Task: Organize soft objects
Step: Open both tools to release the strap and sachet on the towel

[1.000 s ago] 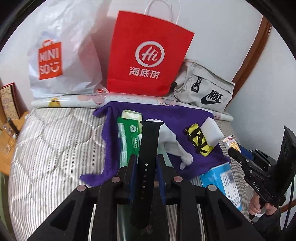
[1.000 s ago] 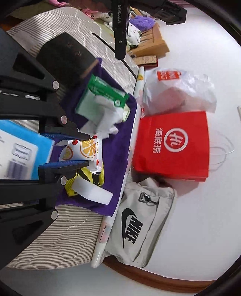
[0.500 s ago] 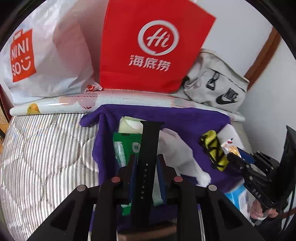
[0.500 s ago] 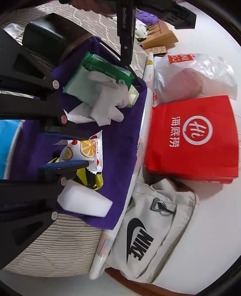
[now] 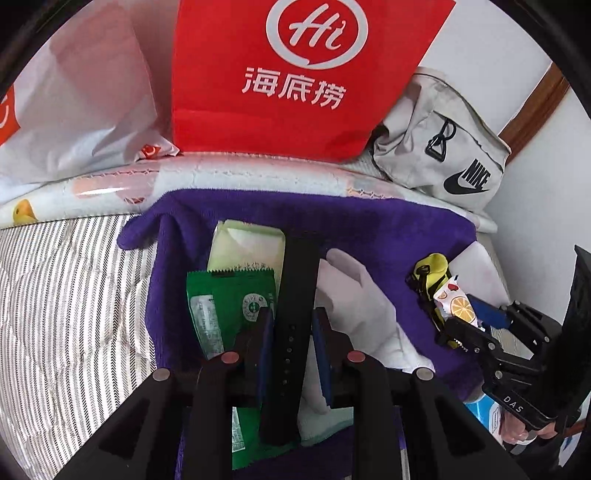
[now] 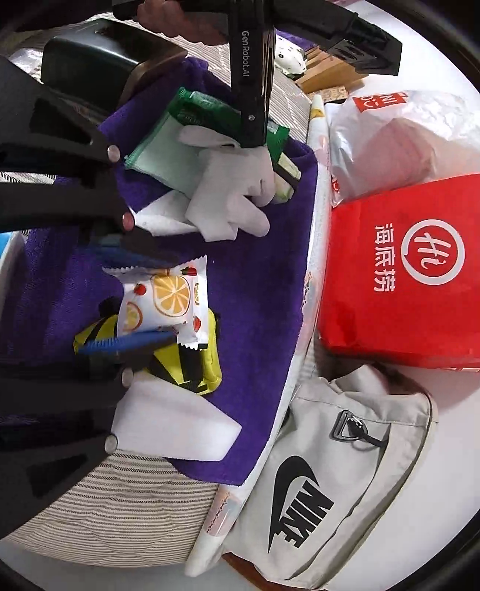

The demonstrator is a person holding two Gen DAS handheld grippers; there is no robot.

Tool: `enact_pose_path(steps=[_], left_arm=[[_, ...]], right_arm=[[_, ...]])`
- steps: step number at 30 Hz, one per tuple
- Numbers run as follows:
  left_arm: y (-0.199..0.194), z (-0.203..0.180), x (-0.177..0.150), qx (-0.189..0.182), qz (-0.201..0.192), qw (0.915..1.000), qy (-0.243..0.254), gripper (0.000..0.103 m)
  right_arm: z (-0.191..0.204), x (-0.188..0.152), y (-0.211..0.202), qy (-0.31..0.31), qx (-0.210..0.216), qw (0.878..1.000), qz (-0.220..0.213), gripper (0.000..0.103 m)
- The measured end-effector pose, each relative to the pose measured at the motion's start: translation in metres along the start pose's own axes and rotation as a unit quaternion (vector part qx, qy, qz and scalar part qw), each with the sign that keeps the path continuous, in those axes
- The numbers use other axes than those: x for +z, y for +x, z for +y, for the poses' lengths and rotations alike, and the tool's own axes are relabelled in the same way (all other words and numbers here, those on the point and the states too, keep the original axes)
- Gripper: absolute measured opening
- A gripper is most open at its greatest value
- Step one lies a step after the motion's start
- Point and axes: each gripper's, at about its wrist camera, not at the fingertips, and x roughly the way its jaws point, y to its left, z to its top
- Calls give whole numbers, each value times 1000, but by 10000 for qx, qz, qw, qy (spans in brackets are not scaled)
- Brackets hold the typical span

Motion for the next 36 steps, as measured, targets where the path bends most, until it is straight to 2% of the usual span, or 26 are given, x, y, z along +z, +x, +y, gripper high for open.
enact_pose_path(steps=[2,3,5,7,12,17,24,29,36], left_arm=[[0,1,-1,-22,24,10000,-40,23],[0,2,0,-19,41,10000,-46,24],[0,2,-1,14,71,10000,-23,31],[-2,1,-2,55,66,10000,12,39],[-10,0,-6,63,-36,10000,65,55],[-21,2,-9,130,-72,9999,39,62],[-49,-1,-22,235,-291,9992,121,62],[-74,-12,-46,455,-534,9968,370,62],[-98,-31,-87,265,-523,9973,435,62]], right_arm=[[0,0,0,-3,42,10000,9,42],[-1,0,1,-1,52,10000,26,47],[-1,1,2,6,46,10000,52,51],[-1,1,2,10,50,10000,84,60],[-3,-1,3,55,-12,9998,166,70],[-5,-2,-6,165,43,9998,89,70],[2,-7,-34,206,31,9997,-163,70],[12,-21,-65,253,141,9986,-436,70],[42,-53,-97,105,167,9980,-594,70]])
